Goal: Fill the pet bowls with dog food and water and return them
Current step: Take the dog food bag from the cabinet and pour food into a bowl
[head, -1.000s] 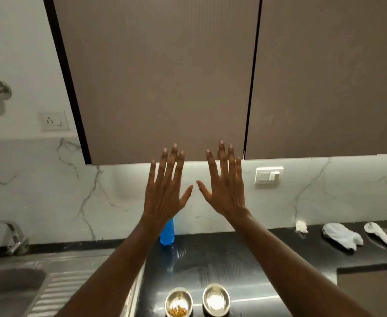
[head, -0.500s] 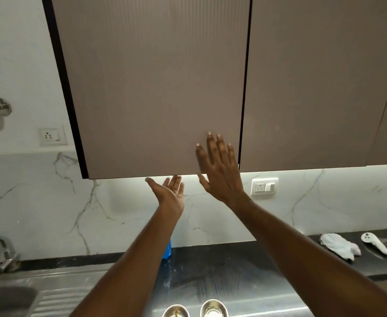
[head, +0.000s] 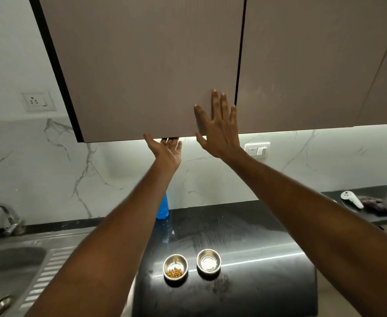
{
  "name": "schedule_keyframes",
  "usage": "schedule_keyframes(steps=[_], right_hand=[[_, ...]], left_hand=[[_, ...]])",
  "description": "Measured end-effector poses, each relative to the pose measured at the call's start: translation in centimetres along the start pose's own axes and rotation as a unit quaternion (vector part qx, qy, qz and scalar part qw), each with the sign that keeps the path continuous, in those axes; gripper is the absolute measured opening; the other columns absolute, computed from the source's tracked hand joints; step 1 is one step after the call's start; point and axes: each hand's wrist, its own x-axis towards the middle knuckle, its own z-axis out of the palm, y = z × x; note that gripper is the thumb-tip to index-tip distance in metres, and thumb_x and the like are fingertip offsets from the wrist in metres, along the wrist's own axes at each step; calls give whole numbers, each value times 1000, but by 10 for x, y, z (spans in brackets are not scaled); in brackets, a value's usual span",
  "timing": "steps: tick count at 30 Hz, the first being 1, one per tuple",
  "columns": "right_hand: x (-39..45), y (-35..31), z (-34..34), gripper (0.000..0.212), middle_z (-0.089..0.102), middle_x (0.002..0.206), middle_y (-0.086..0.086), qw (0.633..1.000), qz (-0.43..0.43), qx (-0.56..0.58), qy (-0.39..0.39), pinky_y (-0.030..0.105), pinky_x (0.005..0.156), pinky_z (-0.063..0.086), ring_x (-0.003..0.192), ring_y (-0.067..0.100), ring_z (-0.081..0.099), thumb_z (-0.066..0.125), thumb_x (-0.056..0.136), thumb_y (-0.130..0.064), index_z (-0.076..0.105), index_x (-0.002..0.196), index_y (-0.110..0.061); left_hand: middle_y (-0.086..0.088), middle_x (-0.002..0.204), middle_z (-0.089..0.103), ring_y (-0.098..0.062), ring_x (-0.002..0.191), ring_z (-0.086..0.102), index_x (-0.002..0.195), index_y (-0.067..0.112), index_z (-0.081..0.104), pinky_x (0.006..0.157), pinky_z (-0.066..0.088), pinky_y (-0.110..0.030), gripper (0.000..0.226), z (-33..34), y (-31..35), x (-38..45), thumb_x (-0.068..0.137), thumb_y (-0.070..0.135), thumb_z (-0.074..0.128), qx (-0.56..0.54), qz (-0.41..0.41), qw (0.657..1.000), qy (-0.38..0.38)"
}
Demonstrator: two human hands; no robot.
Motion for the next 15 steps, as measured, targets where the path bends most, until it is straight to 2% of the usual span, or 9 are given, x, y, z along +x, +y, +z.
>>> schedule_keyframes(steps=[8,12,15], right_hand=[[-15,7,-33,75,3,178,28,1000,6,12,10,77,117,31,163,54,6,68,93,-51,36,160,-41],[-20,18,-64,73,-5,177,29,998,-12,40,37,78,119,28,164,53,-3,66,98,-49,33,163,-45],[-20,24,-90,73,-4,177,31,997,-37,37,64,72,125,24,164,52,-4,63,98,-48,32,164,-47]], left_hand=[[-11,157,56,-28,146,55,154,9,50,127,35,-44,78,-2,-9,-15,106,70,40,23,27,999,6],[-9,133,67,-29,133,64,136,14,59,117,49,-47,64,-2,-15,-32,108,67,39,35,61,998,3],[-5,118,73,-27,121,68,134,18,61,105,55,-43,55,-1,-18,-48,110,63,39,69,85,994,1]])
